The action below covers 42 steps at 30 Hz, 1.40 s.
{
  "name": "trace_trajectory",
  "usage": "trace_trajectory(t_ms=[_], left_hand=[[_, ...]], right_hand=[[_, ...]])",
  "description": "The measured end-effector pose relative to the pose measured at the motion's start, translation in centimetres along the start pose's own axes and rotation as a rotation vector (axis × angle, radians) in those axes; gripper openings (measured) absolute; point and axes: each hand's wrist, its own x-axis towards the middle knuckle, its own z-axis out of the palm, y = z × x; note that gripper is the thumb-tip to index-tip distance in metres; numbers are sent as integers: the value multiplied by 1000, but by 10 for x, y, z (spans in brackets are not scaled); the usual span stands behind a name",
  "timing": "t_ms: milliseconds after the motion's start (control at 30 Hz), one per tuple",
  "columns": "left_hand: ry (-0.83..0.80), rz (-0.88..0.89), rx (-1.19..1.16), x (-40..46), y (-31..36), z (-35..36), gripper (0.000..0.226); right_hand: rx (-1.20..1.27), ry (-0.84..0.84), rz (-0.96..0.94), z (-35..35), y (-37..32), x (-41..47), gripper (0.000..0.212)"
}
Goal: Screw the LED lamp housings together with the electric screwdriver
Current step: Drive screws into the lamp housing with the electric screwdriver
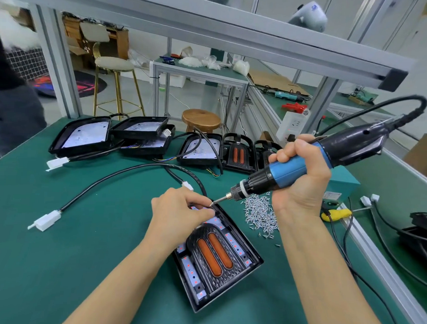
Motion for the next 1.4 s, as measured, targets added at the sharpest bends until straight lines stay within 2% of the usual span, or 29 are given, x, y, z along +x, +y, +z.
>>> trace_trajectory(t_ms=[133,267,433,567,833,1067,1200,1267,1333,1400], left_hand=[[-4,1,-77,1,-2,3,20],[15,1,-148,5,-11,5,28],[-50,-61,-358,7,-18,4,14],[-90,-126,-496,5,-18,4,13],[-128,-208,-647,7,-17,2,11],[-122,-187,-685,9,-21,3,10],[-107,-105,-502,8,-20,-1,9],[-18,-88,-316,10,-24,-10,32],[129,-143,-169,11,-33,-24,51],[218,-206,-63,8,-43,-35,41]], right_hand=[[10,0,1,0,-2,0,18],[21,-3,-5,1,-4,-1,18],[61,0,7,-1,-6,-1,17],[86,18,10,-1,-7,-1,16],[148,74,-5,-2,-7,-1,16],[152,69,-21,2,-6,-1,16],[135,63,-16,0,-5,-1,15],[124,55,-5,-3,-5,-1,16],[83,38,-7,-4,-3,0,18],[23,18,-12,-6,-1,1,19]])
